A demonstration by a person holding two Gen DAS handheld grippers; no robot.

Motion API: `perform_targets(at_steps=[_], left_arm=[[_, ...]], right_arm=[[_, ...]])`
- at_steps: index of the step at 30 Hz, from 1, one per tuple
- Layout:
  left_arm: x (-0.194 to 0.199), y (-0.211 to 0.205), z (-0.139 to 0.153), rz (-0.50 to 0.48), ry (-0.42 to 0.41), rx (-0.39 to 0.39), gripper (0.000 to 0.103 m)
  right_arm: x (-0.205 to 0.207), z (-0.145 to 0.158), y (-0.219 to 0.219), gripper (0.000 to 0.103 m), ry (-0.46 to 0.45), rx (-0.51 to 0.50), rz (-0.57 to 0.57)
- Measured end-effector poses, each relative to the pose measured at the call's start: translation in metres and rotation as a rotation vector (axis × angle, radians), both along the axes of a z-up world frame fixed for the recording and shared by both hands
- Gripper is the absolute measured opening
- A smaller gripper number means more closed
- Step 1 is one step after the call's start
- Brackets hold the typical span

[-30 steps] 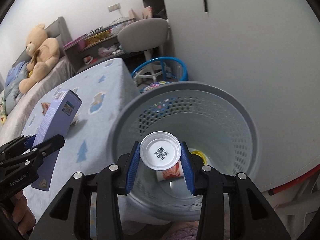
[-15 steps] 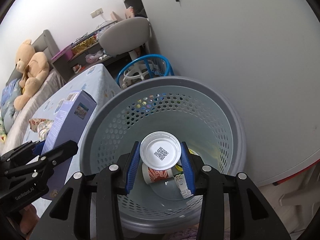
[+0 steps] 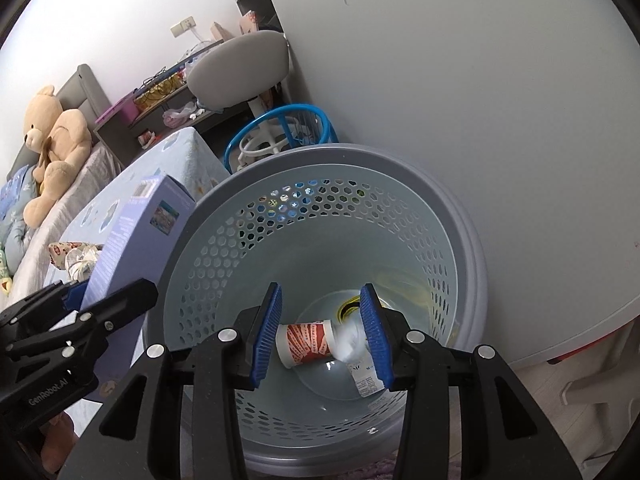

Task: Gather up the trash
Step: 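Carry box and cap over the basket and open both tools, then withdraw both open tools from the basket back toward the table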

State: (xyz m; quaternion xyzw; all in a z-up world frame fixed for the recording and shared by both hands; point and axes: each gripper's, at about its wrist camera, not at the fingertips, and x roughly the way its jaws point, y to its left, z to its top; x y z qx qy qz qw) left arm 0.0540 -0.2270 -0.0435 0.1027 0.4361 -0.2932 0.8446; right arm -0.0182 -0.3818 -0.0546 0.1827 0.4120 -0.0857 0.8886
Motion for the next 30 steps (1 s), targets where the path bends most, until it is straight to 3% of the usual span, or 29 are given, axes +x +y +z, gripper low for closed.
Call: perform_targets(at_steps=[1,3,6,30], left_arm=[[0.0,0.0,0.0,0.001,0.001,-0.002,0.044],[0.0,0.002,0.002,0.008,-0.004,-0.006,0.055],[-0.001,0.005,0.007,0.019,-0.015,-0.021,0.058],[-0.005,0.036,0.02,0.088,-0.031,-0.071,0.066]], right_arm=[[0.001,0.0,0.0,0.044,-0.002,0.001,0.0],[-0.001,0.002,-0.001,0.058,-0.014,0.001,-0.006],[-0.004,0.005,-0.002,0.071,-0.038,0.0,-0.018],[0.002,0.006,0.014,0.078,-0.027,-0.007,0.008]])
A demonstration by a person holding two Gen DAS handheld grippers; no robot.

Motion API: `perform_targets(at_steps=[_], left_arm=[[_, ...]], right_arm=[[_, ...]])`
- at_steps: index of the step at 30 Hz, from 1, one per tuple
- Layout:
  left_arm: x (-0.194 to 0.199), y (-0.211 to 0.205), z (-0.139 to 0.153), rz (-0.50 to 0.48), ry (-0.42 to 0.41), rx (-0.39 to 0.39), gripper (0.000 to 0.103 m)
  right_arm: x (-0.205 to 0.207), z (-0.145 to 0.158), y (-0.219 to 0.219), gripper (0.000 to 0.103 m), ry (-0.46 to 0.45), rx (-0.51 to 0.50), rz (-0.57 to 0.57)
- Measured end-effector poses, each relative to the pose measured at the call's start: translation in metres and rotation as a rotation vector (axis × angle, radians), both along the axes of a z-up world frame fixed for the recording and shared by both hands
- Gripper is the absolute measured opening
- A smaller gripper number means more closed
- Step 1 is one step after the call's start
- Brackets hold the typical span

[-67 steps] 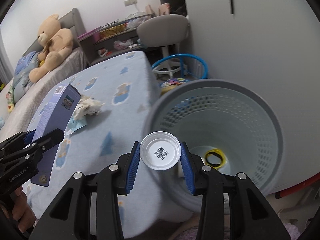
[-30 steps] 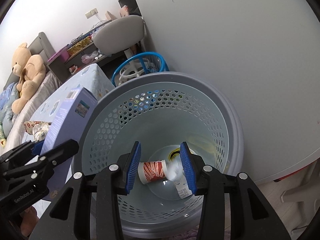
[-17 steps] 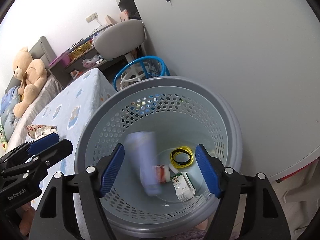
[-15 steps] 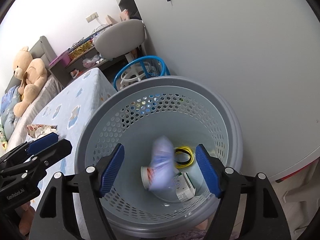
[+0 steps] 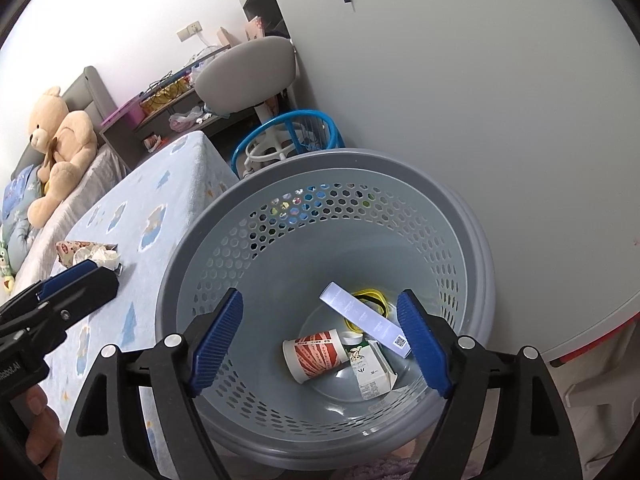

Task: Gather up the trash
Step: 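Withdraw both open tools from the basket back toward the table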

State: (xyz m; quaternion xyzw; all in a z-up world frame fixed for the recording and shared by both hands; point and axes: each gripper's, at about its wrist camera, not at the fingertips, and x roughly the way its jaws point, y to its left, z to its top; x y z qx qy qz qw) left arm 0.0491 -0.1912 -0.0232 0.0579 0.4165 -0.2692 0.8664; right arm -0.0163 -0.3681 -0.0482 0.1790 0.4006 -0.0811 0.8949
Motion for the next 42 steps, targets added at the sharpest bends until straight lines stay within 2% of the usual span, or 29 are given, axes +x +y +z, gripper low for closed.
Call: perform_targets(at_steps=[15,23,34,42], left_arm=[[-0.006,0.044,0.002,0.069,-0.017,-0.008,0.067],[-0.004,0.085,-0.003,0.147,-0.014,-0.008,0.067],[-0.007,0.151,-0.01,0.266,-0.026,-0.004,0.067],[-0.006,0.203,-0.017,0.375,-0.017,0.006,0.067]], right_arm=[[0.0,0.011,0.028,0.081,-0.026,-0.038,0.04],[0.0,0.015,0.052,0.087,-0.042,-0.055,0.065],[0.01,0.025,0.107,0.093,-0.082,-0.039,0.161],[0.033,0.029,0.158,0.094,-0.09,-0.037,0.275]])
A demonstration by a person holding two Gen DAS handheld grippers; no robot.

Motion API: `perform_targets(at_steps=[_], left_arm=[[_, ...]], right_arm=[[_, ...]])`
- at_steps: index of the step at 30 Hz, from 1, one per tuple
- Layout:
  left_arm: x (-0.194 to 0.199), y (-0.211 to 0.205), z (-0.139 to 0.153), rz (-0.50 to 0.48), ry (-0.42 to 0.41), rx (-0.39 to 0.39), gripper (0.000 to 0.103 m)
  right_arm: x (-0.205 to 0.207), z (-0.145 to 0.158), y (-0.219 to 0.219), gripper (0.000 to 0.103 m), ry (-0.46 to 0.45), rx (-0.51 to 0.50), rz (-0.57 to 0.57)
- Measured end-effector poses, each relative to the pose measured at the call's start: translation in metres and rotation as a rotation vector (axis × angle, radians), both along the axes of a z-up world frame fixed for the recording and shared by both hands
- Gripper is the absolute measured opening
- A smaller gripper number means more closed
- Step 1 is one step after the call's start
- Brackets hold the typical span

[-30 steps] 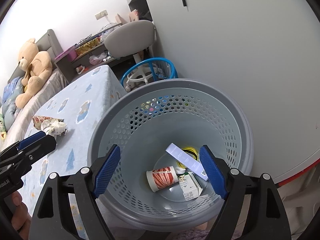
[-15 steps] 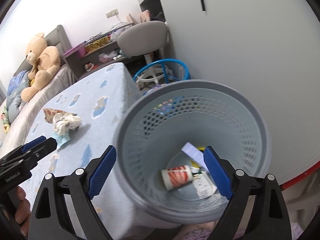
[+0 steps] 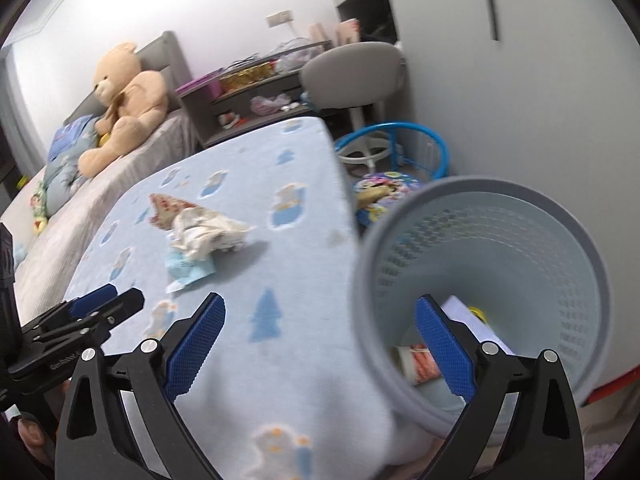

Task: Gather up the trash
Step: 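Withdraw both open tools from the basket back toward the table, then grasp the crumpled white paper with the right tool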

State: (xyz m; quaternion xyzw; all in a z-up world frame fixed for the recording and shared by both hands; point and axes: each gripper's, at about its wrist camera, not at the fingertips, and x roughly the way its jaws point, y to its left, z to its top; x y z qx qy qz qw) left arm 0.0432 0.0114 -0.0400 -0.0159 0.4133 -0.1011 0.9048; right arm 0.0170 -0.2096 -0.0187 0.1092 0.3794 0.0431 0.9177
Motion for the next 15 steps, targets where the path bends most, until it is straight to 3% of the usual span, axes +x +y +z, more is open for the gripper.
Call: perform_targets(at_steps=[15], left_arm=[[0.017,0.058,-0.014,0.155,0.031,0.005,0.067]], right_arm=[[0.075,0.0,0.082,0.097,-0.006,-0.073,0.178]])
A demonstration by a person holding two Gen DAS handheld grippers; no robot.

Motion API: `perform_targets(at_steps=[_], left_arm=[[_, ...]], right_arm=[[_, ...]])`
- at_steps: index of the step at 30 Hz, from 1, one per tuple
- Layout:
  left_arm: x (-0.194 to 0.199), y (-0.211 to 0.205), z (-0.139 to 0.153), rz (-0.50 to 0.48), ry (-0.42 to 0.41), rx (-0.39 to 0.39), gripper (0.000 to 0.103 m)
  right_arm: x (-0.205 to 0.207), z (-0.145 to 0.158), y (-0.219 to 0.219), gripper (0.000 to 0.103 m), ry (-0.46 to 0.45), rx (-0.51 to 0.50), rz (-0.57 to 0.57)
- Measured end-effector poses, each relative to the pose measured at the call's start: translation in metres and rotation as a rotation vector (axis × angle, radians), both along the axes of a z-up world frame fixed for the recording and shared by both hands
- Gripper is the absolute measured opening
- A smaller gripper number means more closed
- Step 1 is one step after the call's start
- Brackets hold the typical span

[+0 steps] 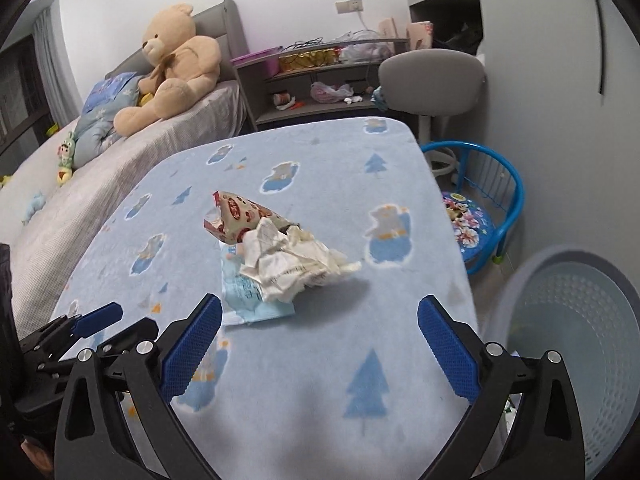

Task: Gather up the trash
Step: 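Grasp the crumpled white paper with the right tool, then grasp the red snack wrapper with the left tool while the right tool holds the paper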

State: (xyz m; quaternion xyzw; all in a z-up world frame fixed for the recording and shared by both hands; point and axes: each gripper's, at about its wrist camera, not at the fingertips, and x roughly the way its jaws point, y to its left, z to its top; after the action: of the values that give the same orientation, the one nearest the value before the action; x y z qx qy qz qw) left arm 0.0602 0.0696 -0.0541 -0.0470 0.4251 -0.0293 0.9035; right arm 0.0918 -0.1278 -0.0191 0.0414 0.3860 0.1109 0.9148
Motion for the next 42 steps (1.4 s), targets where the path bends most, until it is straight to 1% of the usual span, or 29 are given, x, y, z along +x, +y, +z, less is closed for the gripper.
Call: perform_targets(at_steps=[3,8,13,17,19,20,21,22,23,24,26,29,34,42], left_arm=[[0.002,0.003,-0.002,0.011,0.006,-0.003,0.067],[0.005,0.007,-0.004,0.018,0.013,-0.005,0.067],[0.008,0.008,-0.005,0.021,0.02,-0.007,0.067],[0.009,0.008,-0.007,0.021,0.024,-0.008,0.067],[0.009,0.008,-0.007,0.019,0.027,-0.009,0.067],[0.009,0.007,-0.007,0.017,0.027,-0.009,0.067],[0.009,0.007,-0.006,0.016,0.027,-0.009,0.067],[0.009,0.007,-0.007,0.015,0.026,-0.009,0.067],[0.009,0.007,-0.006,0.015,0.024,-0.011,0.067],[0.009,0.007,-0.006,0.014,0.024,-0.013,0.067],[0.009,0.007,-0.007,0.012,0.025,-0.016,0.067],[0.009,0.005,-0.008,0.007,0.029,-0.021,0.067],[0.01,-0.001,-0.009,-0.01,0.039,-0.037,0.067],[0.017,-0.016,0.002,-0.037,0.014,-0.041,0.067]], right_arm=[[0.014,-0.005,0.012,0.097,0.007,-0.021,0.028],[0.037,-0.017,0.027,0.097,0.044,-0.021,0.065],[0.056,-0.03,0.038,0.097,0.082,-0.024,0.068],[0.066,-0.039,0.044,0.097,0.092,-0.078,0.043],[0.069,-0.042,0.043,0.096,0.099,-0.08,0.038],[0.07,-0.043,0.041,0.095,0.101,-0.073,0.035],[0.07,-0.044,0.038,0.089,0.104,-0.062,0.033],[0.069,-0.044,0.036,0.083,0.107,-0.056,0.032],[0.069,-0.045,0.033,0.071,0.116,-0.05,0.036],[0.067,-0.045,0.031,0.063,0.127,-0.037,0.045],[0.062,-0.044,0.025,0.054,0.132,-0.015,0.047],[0.048,-0.037,0.01,0.05,0.114,0.023,0.03],[0.028,-0.024,-0.013,0.05,0.097,0.09,0.002],[-0.009,-0.009,-0.037,0.05,0.068,0.131,-0.018]])
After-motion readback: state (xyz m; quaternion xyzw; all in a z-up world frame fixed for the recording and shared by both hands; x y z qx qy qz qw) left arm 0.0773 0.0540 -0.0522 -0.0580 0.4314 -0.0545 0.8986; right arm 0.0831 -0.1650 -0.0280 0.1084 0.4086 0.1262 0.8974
